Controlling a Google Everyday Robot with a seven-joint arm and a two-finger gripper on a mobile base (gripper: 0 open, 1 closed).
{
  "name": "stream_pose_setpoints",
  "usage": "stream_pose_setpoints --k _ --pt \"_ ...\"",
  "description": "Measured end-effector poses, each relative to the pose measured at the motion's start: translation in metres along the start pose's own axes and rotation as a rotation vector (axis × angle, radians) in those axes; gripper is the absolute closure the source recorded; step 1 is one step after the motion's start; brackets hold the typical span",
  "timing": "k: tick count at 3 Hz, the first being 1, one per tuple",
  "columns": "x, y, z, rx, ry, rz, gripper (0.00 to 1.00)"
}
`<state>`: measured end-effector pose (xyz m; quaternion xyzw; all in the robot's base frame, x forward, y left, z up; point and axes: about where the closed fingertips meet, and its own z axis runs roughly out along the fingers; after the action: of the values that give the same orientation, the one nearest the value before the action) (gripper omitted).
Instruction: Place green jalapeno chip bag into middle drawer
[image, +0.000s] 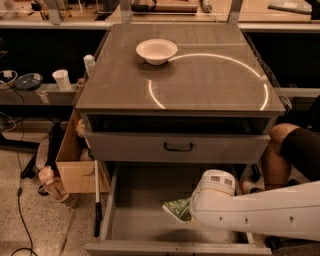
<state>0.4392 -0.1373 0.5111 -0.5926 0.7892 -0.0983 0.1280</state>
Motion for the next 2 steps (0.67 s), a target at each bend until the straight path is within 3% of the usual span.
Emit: stream_pose_setpoints --k 2 --pt "0.003 0.025 0.015 -0.065 0.018 -0.004 1.00"
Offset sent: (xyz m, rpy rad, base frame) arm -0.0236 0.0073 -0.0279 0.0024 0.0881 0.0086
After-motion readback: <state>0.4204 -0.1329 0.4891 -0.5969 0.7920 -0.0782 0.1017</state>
